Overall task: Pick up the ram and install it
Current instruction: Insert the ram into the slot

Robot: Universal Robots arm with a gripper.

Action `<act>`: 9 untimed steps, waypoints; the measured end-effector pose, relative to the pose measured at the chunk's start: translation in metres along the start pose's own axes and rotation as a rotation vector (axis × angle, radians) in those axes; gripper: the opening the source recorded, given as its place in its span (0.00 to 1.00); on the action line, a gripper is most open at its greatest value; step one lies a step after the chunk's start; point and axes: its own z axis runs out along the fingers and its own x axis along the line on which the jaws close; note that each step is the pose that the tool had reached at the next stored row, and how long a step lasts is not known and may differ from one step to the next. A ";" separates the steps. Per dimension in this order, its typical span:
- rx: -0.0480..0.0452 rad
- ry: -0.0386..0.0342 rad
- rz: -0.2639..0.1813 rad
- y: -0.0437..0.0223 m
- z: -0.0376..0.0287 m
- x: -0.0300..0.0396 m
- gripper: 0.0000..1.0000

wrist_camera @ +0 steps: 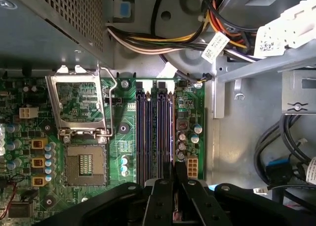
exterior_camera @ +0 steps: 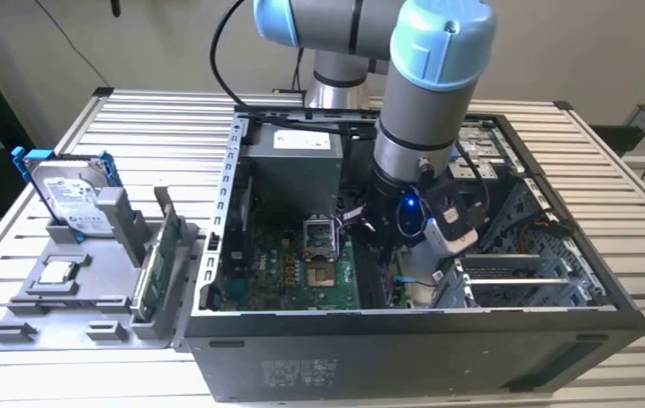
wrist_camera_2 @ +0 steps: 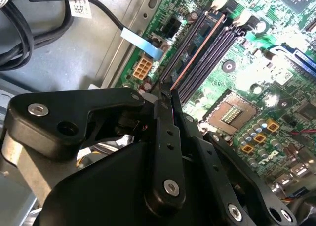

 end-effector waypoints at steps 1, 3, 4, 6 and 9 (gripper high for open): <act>0.0006 0.0001 0.000 0.0004 -0.0001 0.0000 0.14; 0.0004 0.0001 0.000 0.0006 -0.0001 0.0000 0.14; 0.0003 0.0001 0.000 0.0006 -0.0001 0.0000 0.14; 0.0000 0.0000 0.000 0.0007 0.0000 0.0000 0.14; 0.0000 0.0000 0.000 0.0008 0.0001 0.0000 0.14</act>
